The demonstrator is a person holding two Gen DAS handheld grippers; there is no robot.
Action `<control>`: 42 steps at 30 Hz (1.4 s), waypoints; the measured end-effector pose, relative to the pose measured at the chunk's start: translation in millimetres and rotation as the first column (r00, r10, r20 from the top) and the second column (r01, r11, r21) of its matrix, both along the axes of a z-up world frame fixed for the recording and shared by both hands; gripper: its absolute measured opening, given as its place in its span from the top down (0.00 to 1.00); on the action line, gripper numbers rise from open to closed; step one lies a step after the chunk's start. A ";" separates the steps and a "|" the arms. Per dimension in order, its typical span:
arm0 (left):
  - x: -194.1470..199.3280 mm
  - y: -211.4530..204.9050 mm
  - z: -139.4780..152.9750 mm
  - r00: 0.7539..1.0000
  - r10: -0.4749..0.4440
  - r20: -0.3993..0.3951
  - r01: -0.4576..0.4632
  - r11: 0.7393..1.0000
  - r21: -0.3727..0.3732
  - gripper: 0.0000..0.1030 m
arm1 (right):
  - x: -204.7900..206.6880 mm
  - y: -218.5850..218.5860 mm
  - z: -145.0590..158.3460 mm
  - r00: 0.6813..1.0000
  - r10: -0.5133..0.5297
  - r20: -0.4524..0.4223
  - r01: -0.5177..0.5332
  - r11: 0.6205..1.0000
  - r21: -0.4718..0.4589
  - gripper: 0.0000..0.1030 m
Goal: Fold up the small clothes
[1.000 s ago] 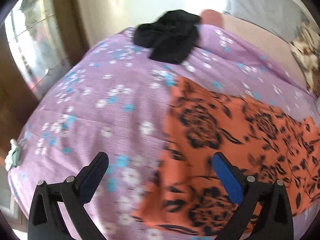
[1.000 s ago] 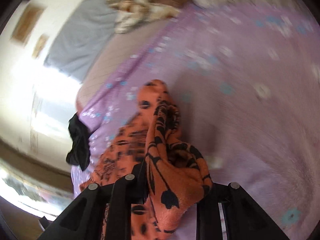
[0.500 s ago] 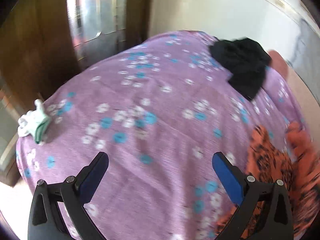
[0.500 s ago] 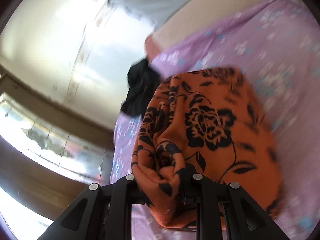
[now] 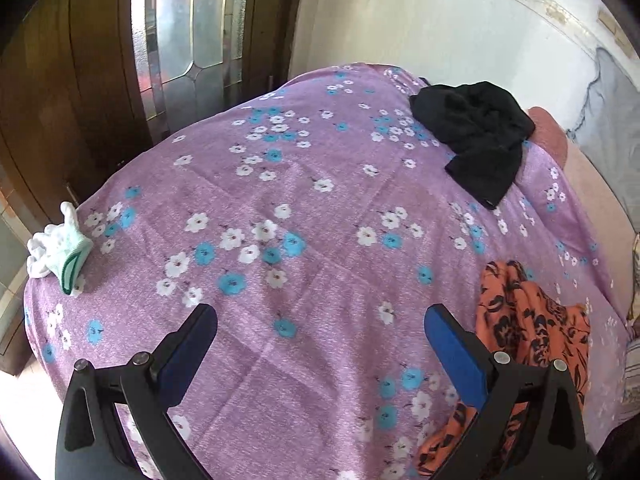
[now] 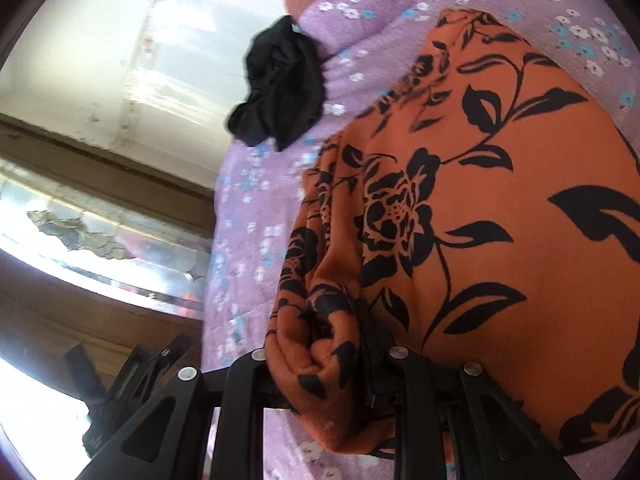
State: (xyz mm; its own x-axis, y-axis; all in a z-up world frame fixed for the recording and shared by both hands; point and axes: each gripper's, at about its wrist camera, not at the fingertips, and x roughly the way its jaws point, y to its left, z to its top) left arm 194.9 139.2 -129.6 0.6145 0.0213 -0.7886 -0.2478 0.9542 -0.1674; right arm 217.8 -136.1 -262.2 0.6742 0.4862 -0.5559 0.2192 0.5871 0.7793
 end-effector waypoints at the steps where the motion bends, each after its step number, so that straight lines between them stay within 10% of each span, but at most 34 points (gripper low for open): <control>1: 0.0 -2.8 0.4 1.000 -0.005 0.002 0.005 1.000 0.005 0.00 | -2.6 4.6 2.9 1.000 0.012 0.007 -0.012 0.999 -0.031 0.75; 8: 0.6 -17.7 -2.5 0.999 -0.036 -0.003 0.036 0.999 0.029 0.00 | -7.8 -2.9 -22.1 1.000 0.019 0.016 -0.021 0.994 0.103 0.73; 13: -3.6 -30.9 6.1 0.997 -0.054 0.049 0.052 0.997 0.049 0.00 | -14.9 -16.6 -12.8 0.985 0.151 0.081 -0.166 0.954 0.251 0.31; 17: -8.4 -49.6 16.5 0.991 -0.090 0.104 0.082 0.994 0.074 0.00 | -30.8 -29.0 19.6 0.953 0.256 0.162 -0.279 0.950 0.139 0.32; 26: -33.7 -125.1 31.3 0.922 -0.316 0.225 0.292 0.947 0.132 0.00 | -5.2 -121.7 42.5 0.993 0.036 0.114 -0.030 0.998 -0.059 0.54; 35: -8.6 -156.6 -50.4 0.939 -0.325 -0.114 0.341 0.924 0.171 0.00 | 65.6 -149.6 -15.1 0.998 -0.031 -0.056 0.028 0.998 -0.052 0.54; 42: -10.4 -150.3 -50.0 0.940 -0.327 -0.100 0.339 0.930 0.144 0.00 | 73.6 -161.8 -29.3 0.992 -0.018 -0.126 0.014 0.999 -0.030 0.54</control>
